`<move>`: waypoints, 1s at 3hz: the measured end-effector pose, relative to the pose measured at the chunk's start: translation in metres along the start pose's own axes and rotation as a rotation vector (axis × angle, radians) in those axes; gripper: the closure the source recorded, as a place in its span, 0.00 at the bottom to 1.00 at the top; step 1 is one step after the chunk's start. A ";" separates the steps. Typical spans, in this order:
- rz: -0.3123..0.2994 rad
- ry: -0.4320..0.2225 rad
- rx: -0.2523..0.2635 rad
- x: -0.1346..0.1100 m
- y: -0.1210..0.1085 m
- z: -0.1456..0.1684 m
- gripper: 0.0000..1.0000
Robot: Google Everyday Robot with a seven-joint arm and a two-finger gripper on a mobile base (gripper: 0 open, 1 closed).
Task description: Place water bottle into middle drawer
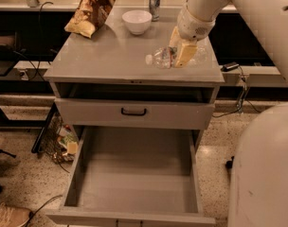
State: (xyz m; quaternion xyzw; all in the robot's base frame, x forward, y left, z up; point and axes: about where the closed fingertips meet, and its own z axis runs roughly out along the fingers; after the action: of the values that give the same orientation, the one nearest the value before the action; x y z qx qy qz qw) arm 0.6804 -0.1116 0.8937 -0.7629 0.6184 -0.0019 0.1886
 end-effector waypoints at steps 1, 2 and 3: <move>0.045 0.013 -0.032 -0.007 0.022 0.006 1.00; 0.174 -0.069 -0.042 -0.054 0.077 0.004 1.00; 0.252 -0.142 -0.117 -0.077 0.126 0.041 1.00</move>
Offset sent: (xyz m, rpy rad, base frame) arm -0.1632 0.0671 -0.0623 0.0835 0.2532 -0.1722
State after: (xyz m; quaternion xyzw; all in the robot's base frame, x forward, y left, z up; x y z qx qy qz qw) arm 0.5534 -0.0481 0.8367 -0.6871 0.6933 0.1119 0.1861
